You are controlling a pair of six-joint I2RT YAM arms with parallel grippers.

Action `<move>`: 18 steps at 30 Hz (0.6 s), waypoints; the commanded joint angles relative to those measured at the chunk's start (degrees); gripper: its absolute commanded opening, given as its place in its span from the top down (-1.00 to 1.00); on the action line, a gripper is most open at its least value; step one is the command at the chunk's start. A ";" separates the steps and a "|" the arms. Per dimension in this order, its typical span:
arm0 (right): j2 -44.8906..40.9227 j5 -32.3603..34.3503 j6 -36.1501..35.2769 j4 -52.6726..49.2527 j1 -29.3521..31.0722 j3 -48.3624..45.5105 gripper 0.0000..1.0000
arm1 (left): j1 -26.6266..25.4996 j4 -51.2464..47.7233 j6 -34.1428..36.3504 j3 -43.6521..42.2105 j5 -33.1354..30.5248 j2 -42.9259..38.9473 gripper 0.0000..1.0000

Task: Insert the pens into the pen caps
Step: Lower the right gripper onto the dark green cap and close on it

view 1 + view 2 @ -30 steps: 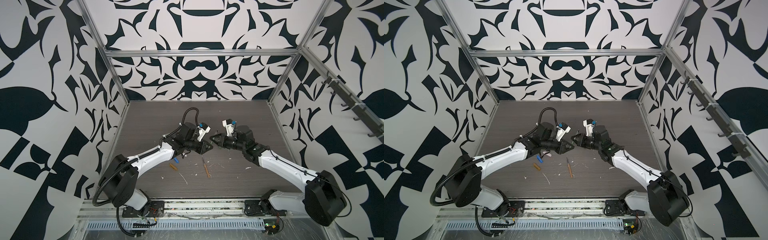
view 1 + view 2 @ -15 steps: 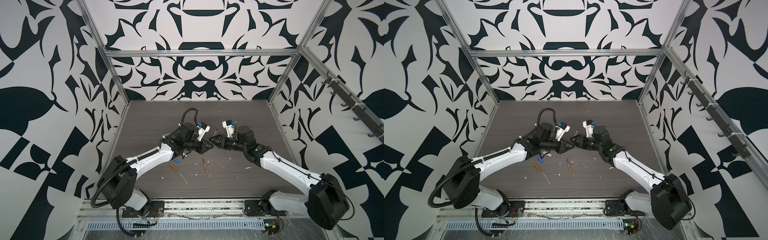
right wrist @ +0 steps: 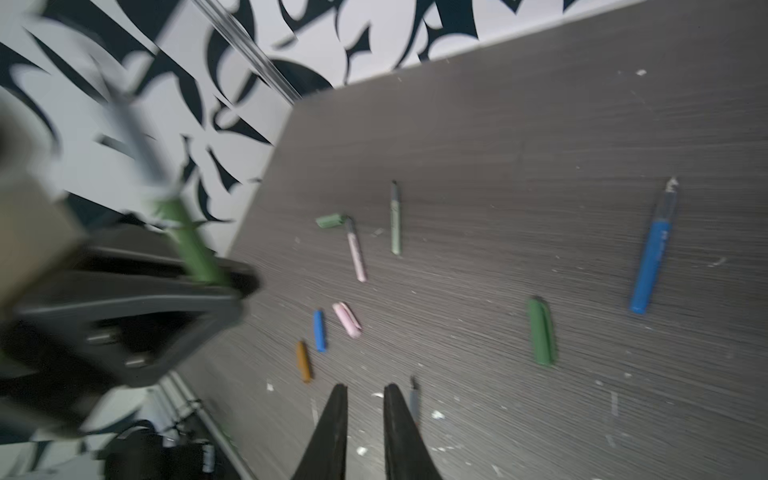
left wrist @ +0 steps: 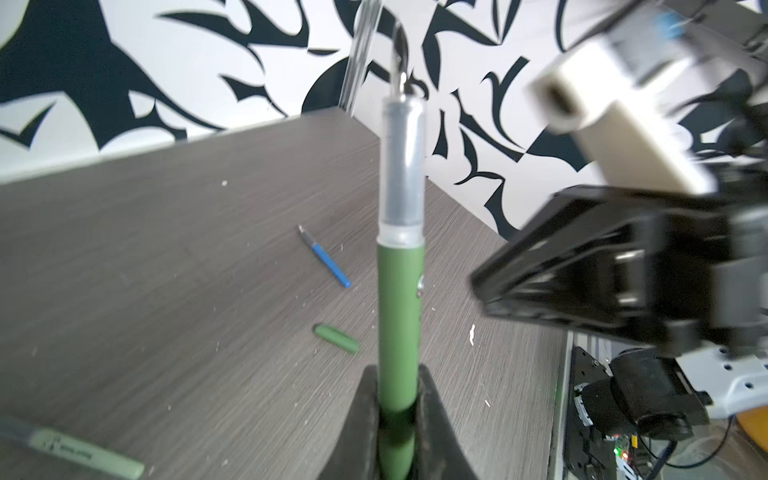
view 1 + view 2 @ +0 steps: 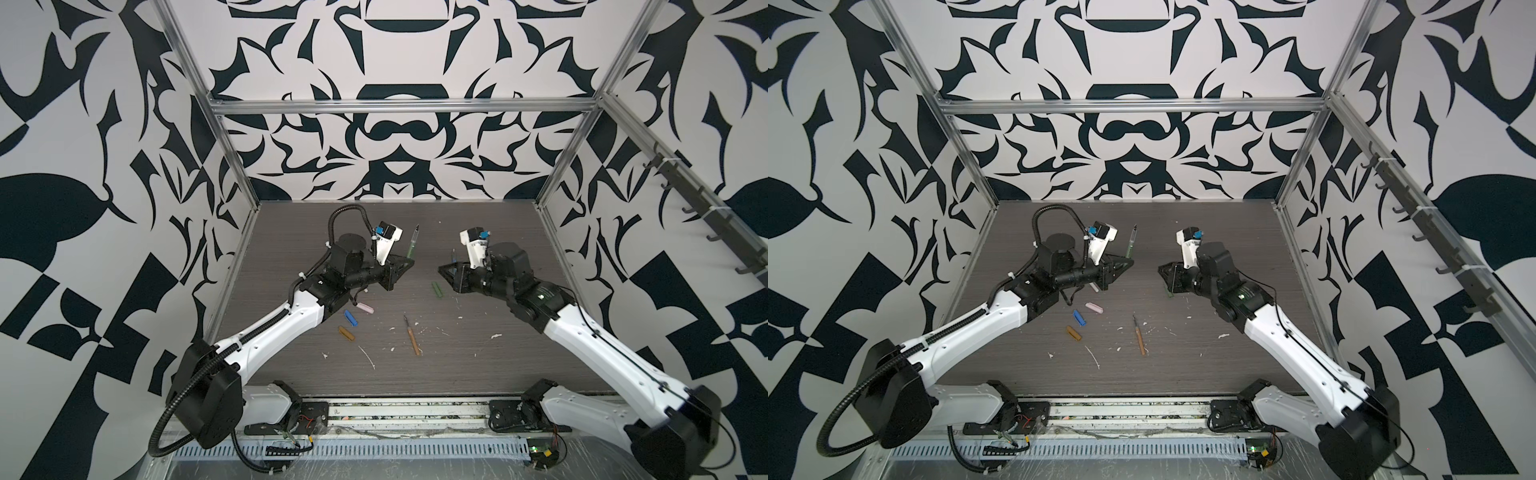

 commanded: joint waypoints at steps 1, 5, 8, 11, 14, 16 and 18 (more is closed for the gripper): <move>10.13 5.02 -7.85 -5.24 -0.50 2.90 0.50 | -0.08 7.17 4.53 0.54 3.90 0.32 1.00; 18.21 2.80 -10.47 -2.22 -2.90 4.26 0.30 | -0.03 6.52 5.16 2.28 11.84 1.29 1.00; 24.81 5.82 -14.36 -6.69 -3.67 8.78 0.36 | -0.12 8.19 2.85 1.66 16.83 1.06 1.00; 30.99 7.41 -16.39 -11.03 -5.55 13.59 0.63 | -0.12 12.38 -1.86 0.44 19.17 -0.08 1.00; 34.93 9.45 -17.22 -13.13 -6.22 16.64 0.91 | -0.49 12.20 -3.58 0.30 18.65 -1.28 1.00; 36.63 10.50 -18.32 -15.92 -6.18 18.57 0.97 | -0.89 11.63 -4.02 0.19 17.55 -3.65 1.00; 36.78 10.88 -18.38 -15.85 -6.18 18.50 0.97 | -1.48 11.69 -3.85 -0.18 16.48 -4.43 1.00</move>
